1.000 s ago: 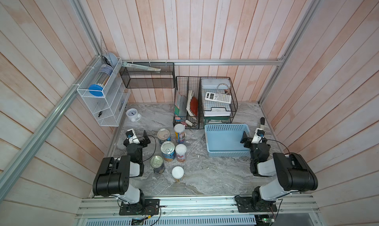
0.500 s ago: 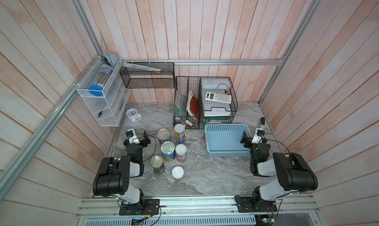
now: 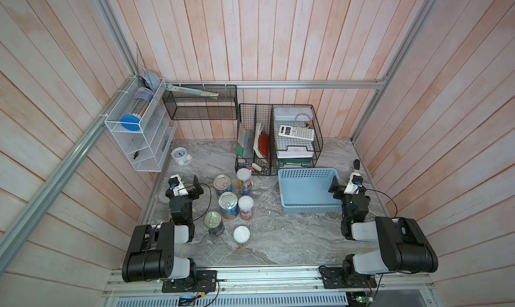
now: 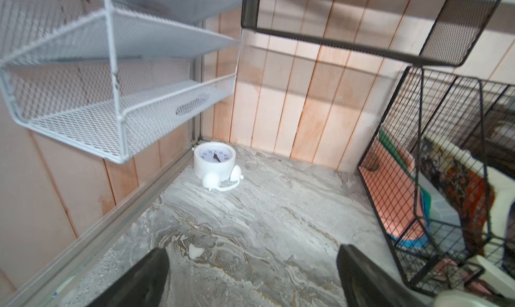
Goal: Put the canned food in the basket
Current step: Adjust the basket at the center of the board.
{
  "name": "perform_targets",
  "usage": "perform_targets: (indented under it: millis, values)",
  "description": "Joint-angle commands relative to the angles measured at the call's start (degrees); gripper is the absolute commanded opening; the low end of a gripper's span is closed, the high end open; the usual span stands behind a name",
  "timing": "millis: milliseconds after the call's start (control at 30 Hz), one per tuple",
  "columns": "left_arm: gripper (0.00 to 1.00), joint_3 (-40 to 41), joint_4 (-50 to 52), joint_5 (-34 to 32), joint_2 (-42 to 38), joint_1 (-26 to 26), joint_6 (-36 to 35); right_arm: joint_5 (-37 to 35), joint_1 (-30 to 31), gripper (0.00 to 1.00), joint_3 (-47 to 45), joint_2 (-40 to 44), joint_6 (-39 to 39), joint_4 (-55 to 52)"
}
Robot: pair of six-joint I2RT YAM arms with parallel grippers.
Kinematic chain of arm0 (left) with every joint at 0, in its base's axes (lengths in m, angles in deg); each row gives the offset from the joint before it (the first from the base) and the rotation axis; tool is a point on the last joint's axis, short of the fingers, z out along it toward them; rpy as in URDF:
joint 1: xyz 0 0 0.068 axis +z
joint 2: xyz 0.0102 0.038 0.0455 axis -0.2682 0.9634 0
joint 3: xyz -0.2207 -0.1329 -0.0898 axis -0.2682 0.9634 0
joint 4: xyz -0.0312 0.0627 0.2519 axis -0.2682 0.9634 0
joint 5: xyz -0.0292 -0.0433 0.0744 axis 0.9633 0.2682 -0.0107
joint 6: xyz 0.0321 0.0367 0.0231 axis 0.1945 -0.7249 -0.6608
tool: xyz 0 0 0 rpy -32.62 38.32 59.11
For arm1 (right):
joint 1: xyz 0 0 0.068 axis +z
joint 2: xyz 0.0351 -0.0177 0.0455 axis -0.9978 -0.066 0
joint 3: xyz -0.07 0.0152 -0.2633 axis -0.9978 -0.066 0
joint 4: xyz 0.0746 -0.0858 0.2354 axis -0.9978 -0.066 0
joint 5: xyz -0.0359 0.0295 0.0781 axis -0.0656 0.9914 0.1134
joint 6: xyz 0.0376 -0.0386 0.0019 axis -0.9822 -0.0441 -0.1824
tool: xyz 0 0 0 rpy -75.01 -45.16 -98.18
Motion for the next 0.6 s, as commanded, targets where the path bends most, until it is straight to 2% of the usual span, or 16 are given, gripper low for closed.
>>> perform_targets:
  millis: [0,67,100,167,233,300,367,433,500,567]
  values:
    - [1.0,1.53,4.37,-9.78,-7.79,-2.17,-0.14,-4.5,2.21,0.98,-0.06,6.55,1.04,-5.61]
    - [1.0,0.9,9.81,-13.15,-14.65,-3.86,-0.14,-5.96,3.16,0.98,2.46,11.63,0.61,-13.95]
    - [1.0,-0.44,15.24,-17.46,-18.5,-5.23,-0.1,-6.01,3.39,0.98,4.56,13.9,0.43,-19.38]
    - [1.0,-3.12,24.04,-22.0,-25.17,-7.08,-1.45,-9.32,3.6,0.98,10.51,16.49,-2.21,-31.75]
    - [1.0,-6.96,33.15,-29.64,-31.14,-9.73,-1.28,-15.2,3.34,0.98,18.72,16.11,-4.71,-46.93]
    - [1.0,-11.66,42.03,-31.14,-34.83,-12.8,-0.72,-17.93,2.21,0.98,26.19,13.22,-5.58,-57.54]
    - [1.0,-18.46,50.73,-31.12,-35.22,-18.0,-1.07,-17.02,0.61,0.98,33.56,9.21,-6.07,-65.89]
    - [1.0,-26.37,60.01,-34.39,-32.5,-24.39,-1.21,-14.52,-1.26,0.98,38.85,5.63,-5.43,-71.47]
    - [1.0,-35.4,70.42,-34.18,-27.95,-30.42,-0.15,-9.03,-3.59,0.98,43.04,2.01,-4.67,-75.89]
    - [1.0,-44.83,81.81,-33.14,-21.88,-36.8,4.61,-2.78,-5.36,0.97,47.41,-2.53,-3.77,-81.54]
